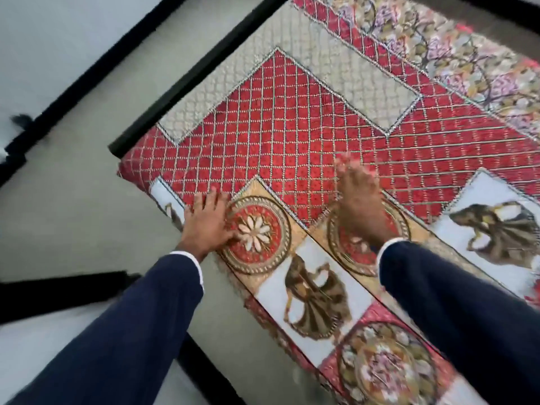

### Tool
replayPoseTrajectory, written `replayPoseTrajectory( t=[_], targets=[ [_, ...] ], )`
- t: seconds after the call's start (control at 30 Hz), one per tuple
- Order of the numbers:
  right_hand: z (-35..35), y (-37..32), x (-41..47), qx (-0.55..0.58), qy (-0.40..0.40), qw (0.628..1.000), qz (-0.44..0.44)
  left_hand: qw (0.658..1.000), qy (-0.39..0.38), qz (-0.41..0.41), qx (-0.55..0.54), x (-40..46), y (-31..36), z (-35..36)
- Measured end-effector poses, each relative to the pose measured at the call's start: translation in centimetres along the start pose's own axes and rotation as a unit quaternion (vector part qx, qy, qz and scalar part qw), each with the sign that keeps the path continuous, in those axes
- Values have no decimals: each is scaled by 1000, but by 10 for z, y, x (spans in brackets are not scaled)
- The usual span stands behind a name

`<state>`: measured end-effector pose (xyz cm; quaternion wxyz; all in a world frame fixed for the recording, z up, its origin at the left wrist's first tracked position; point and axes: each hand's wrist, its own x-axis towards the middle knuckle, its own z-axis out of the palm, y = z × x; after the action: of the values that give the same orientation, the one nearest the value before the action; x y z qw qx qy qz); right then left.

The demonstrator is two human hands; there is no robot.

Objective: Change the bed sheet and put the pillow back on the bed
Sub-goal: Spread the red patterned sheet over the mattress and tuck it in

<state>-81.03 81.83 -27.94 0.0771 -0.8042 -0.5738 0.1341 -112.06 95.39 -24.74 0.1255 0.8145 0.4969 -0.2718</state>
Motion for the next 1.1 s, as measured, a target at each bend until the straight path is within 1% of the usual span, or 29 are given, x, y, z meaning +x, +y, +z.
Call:
replayPoseTrajectory(
  t=[0.07, 0.1, 0.17, 0.2, 0.27, 0.33, 0.4, 0.43, 0.53, 0.6, 0.63, 0.67, 0.7, 0.73, 0.77, 0.8, 0.83, 0.87, 0.9, 0.93, 0.97, 1.03, 1.07, 1.1],
  targets=[
    [-6, 30, 59, 4, 16, 995, 101, 1000, -14, -21, 2, 31, -24, -15],
    [-8, 45, 83, -7, 12, 990, 137, 999, -20, -28, 5, 43, -34, -21],
    [-10, 56, 121, -16, -30, 984, 173, 999, -26, -33, -11, 65, -53, -27],
    [-7, 50, 133, -23, -52, 986, 157, 999, -29, -32, -32, 74, -62, -27],
    [6, 14, 136, -65, -80, 993, 65, 998, -28, -15, -61, 84, -76, -25],
    [27, -45, 123, -92, -98, 990, -45, 998, -11, 19, -60, 88, -91, -22],
    [45, -114, 95, -86, -125, 976, -158, 997, 17, 61, -41, 93, -109, -22],
    [54, -143, 78, -76, -141, 962, -220, 996, 31, 78, -30, 95, -118, -22],
    [70, -211, 39, -60, -185, 907, -372, 992, 80, 90, -30, 115, -153, -26],
    [82, -234, 18, -88, -217, 853, -467, 991, 104, 77, -41, 134, -173, -28],
    [93, -244, 12, -114, -226, 819, -515, 989, 114, 77, -46, 145, -185, -29],
    [99, -251, 9, -122, -236, 797, -542, 988, 125, 81, -46, 155, -193, -31],
    [101, -263, 14, -86, -251, 808, -526, 986, 130, 92, -45, 165, -201, -34],
    [96, -273, 23, -2, -251, 852, -459, 985, 130, 105, -40, 169, -206, -36],
    [87, -283, 39, 109, -247, 908, -320, 984, 131, 120, -28, 171, -208, -37],
    [76, -295, 65, 199, -212, 944, -158, 981, 132, 139, -19, 172, -214, -40],
    [66, -300, 95, 237, -136, 961, -27, 980, 129, 152, -12, 171, -220, -44],
    [56, -305, 132, 220, -58, 972, 61, 980, 119, 161, -5, 172, -229, -52],
    [53, -302, 167, 190, -9, 974, 123, 979, 109, 172, -1, 173, -236, -59],
    [50, -297, 200, 147, 5, 976, 161, 979, 93, 183, 6, 176, -242, -65],
    [56, -299, 229, 104, -6, 978, 183, 978, 74, 197, 10, 181, -252, -72],
    [71, -313, 265, 20, -73, 977, 199, 974, 23, 224, 14, 188, -267, -82],
    [80, -327, 272, -5, -104, 977, 187, 972, 1, 235, 14, 190, -273, -85],
    [86, -344, 273, -27, -127, 980, 152, 970, -18, 240, 15, 190, -278, -85]
  ],
)
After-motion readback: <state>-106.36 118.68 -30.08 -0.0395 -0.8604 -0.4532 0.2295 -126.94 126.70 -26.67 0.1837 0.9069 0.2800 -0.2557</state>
